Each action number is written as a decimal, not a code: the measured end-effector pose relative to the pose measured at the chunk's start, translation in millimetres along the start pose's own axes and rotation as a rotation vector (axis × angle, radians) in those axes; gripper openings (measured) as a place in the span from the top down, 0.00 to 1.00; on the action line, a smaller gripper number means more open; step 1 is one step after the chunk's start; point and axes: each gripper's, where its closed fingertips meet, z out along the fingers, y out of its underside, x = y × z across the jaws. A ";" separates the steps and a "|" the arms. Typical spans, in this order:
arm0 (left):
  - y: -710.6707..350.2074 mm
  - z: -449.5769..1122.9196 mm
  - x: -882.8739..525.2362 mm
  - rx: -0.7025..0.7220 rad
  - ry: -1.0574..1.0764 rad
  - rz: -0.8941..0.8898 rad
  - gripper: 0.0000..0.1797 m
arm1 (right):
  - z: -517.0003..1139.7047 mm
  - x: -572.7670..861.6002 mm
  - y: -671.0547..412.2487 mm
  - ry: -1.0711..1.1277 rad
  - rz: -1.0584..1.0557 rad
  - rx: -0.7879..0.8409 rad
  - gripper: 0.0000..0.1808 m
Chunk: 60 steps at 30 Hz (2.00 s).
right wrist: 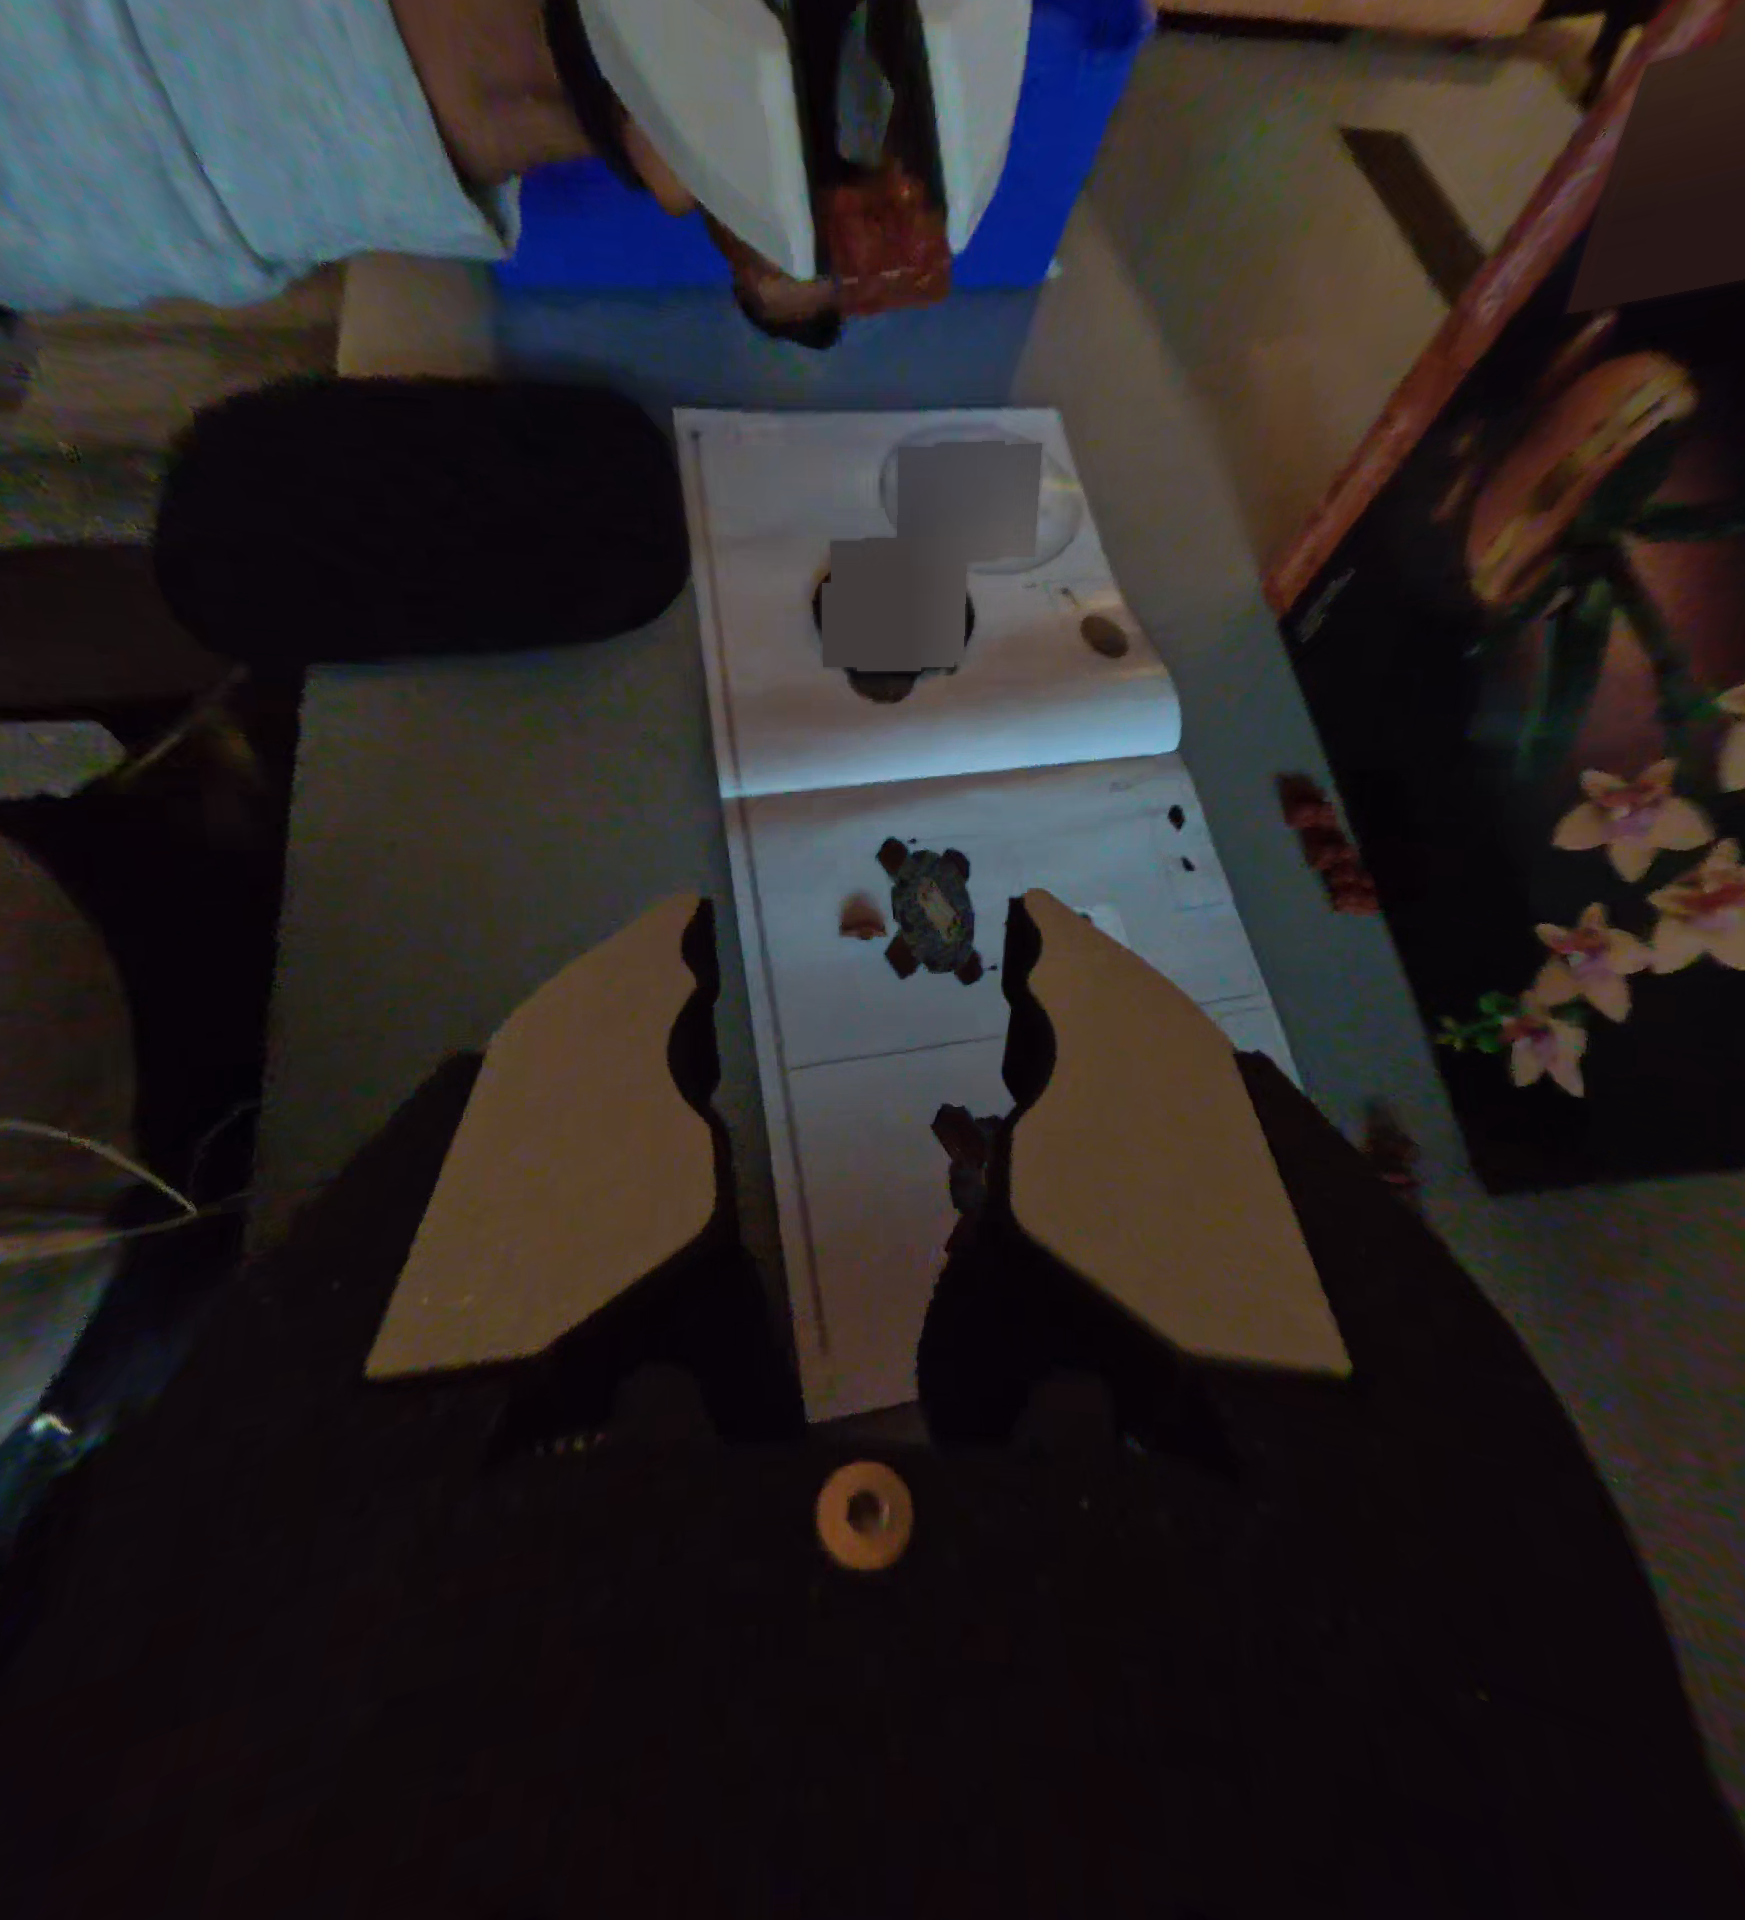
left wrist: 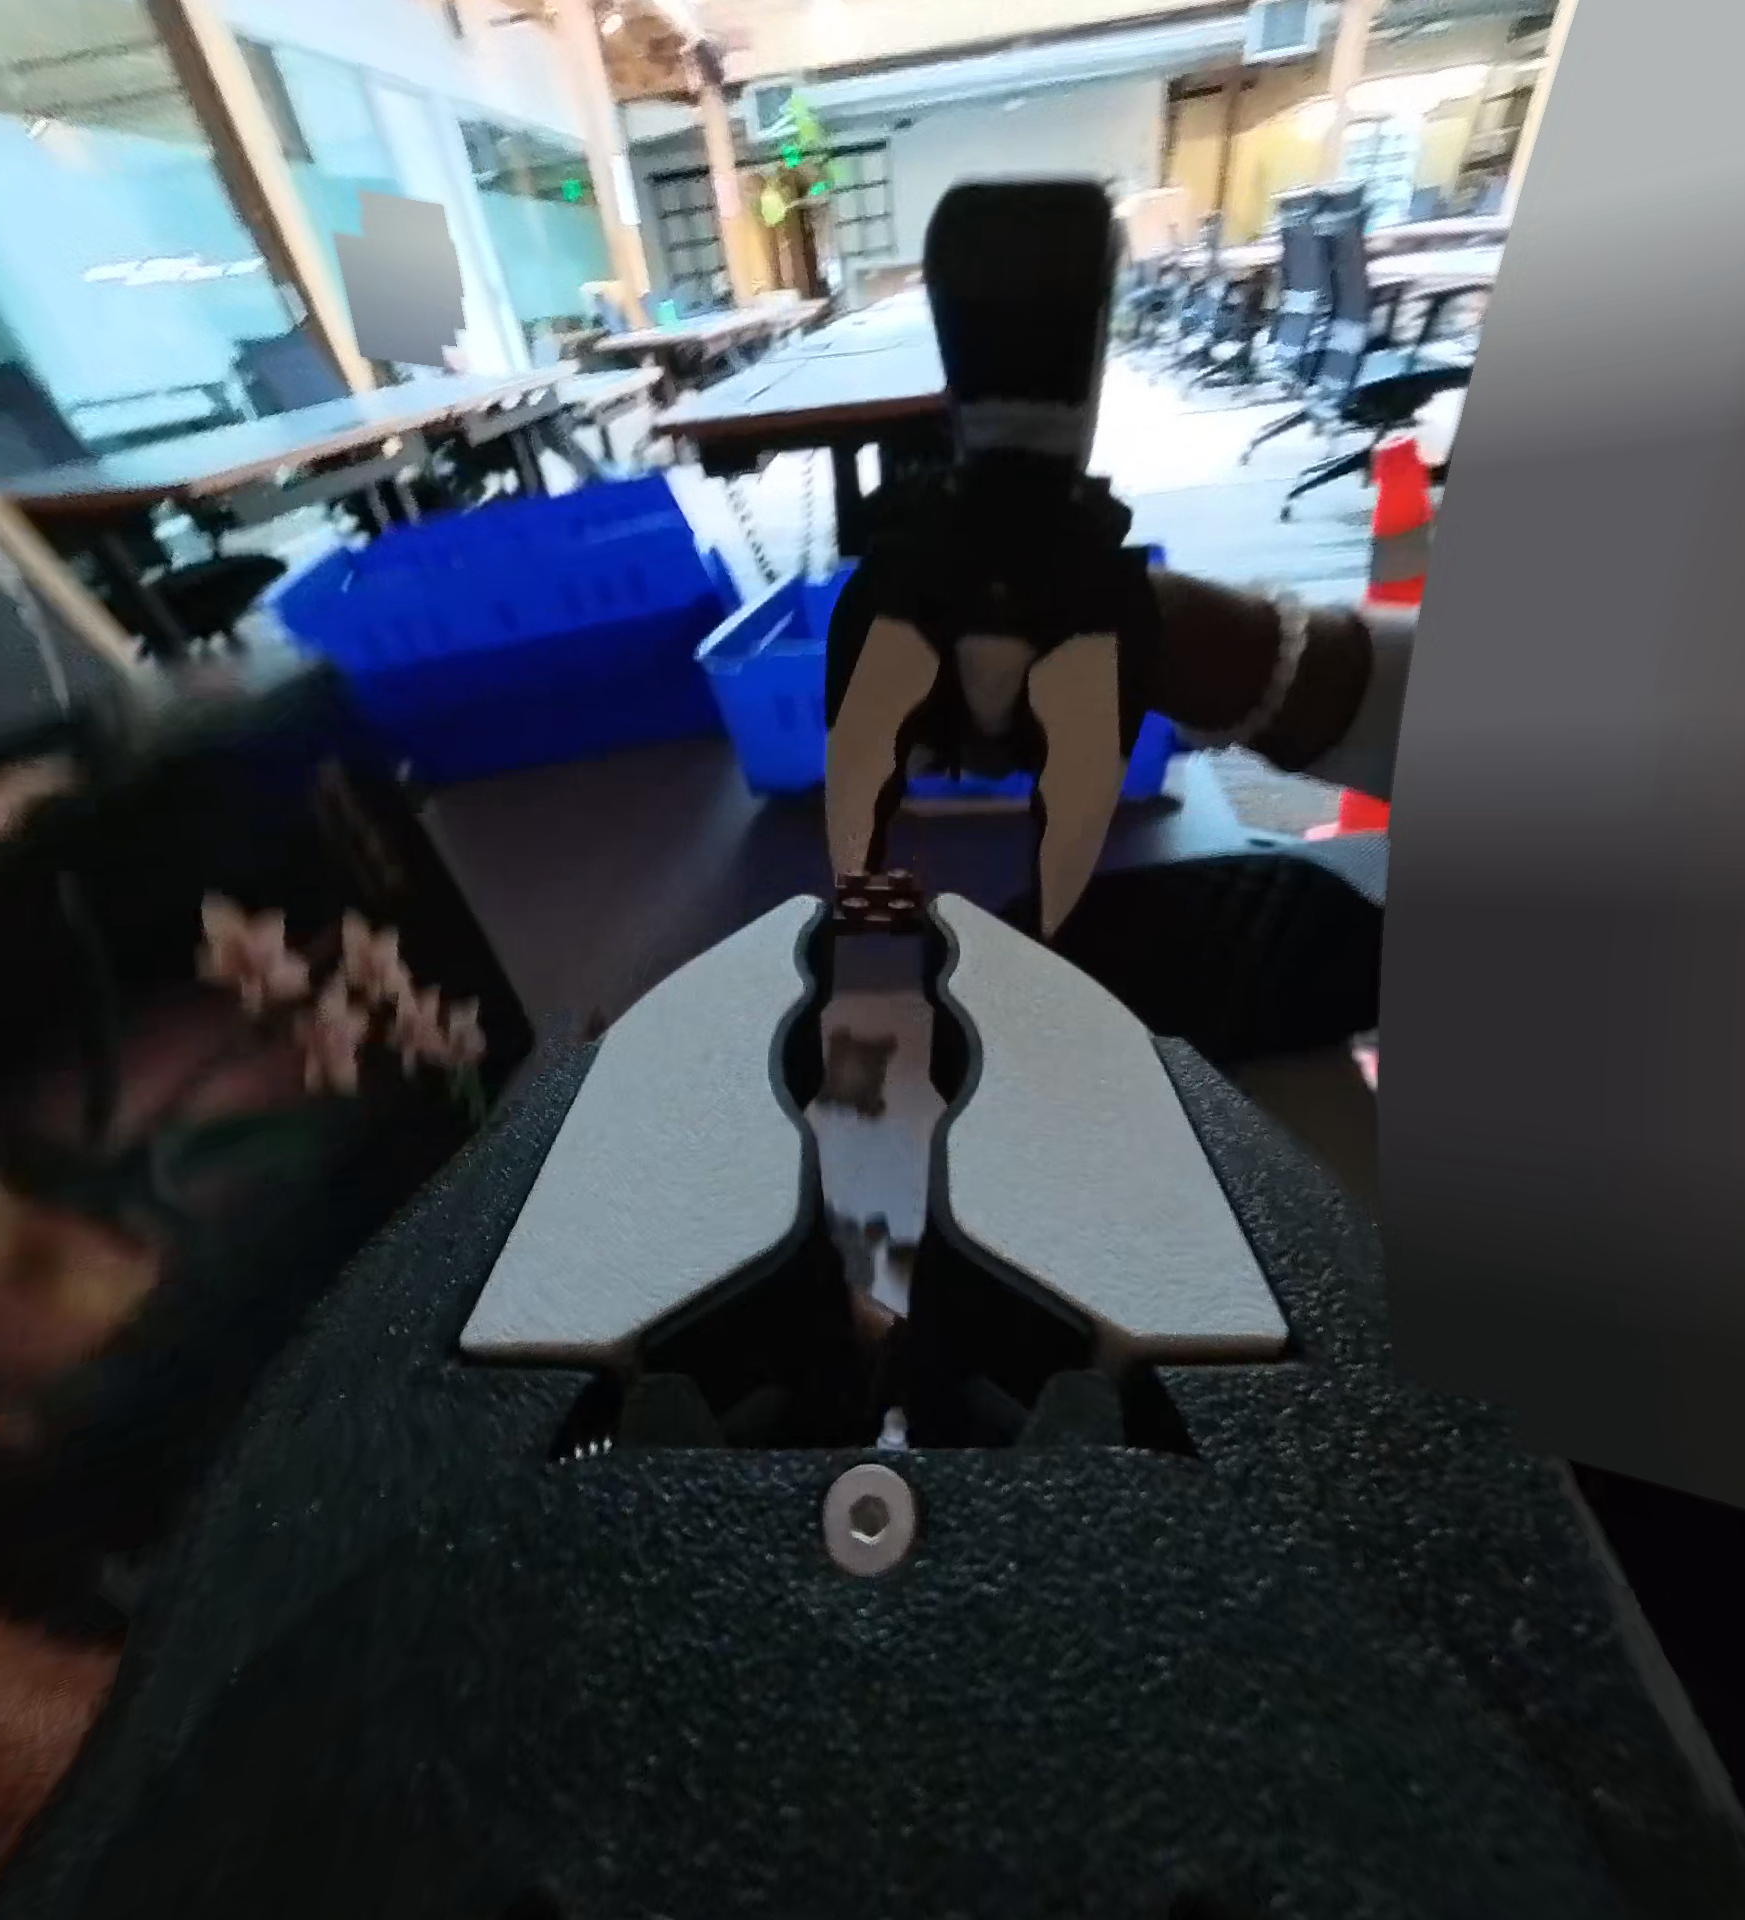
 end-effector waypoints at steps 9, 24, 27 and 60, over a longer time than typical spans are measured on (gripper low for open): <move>68.4 1.3 18.8 -0.128 0.004 -0.050 0.92 | 33.5 5.9 64.1 -0.063 -0.029 -0.183 0.81; 102.3 2.7 24.8 -0.147 0.028 -0.109 0.92 | 98.6 -1.9 68.8 -0.086 -0.006 -0.196 0.86; 104.5 3.2 24.3 -0.151 0.027 -0.110 0.92 | 101.0 -1.6 71.3 -0.081 -0.003 -0.202 0.87; 110.7 8.5 26.6 -0.163 0.048 -0.115 0.92 | 83.5 -17.0 18.2 -0.148 -0.182 -0.077 0.93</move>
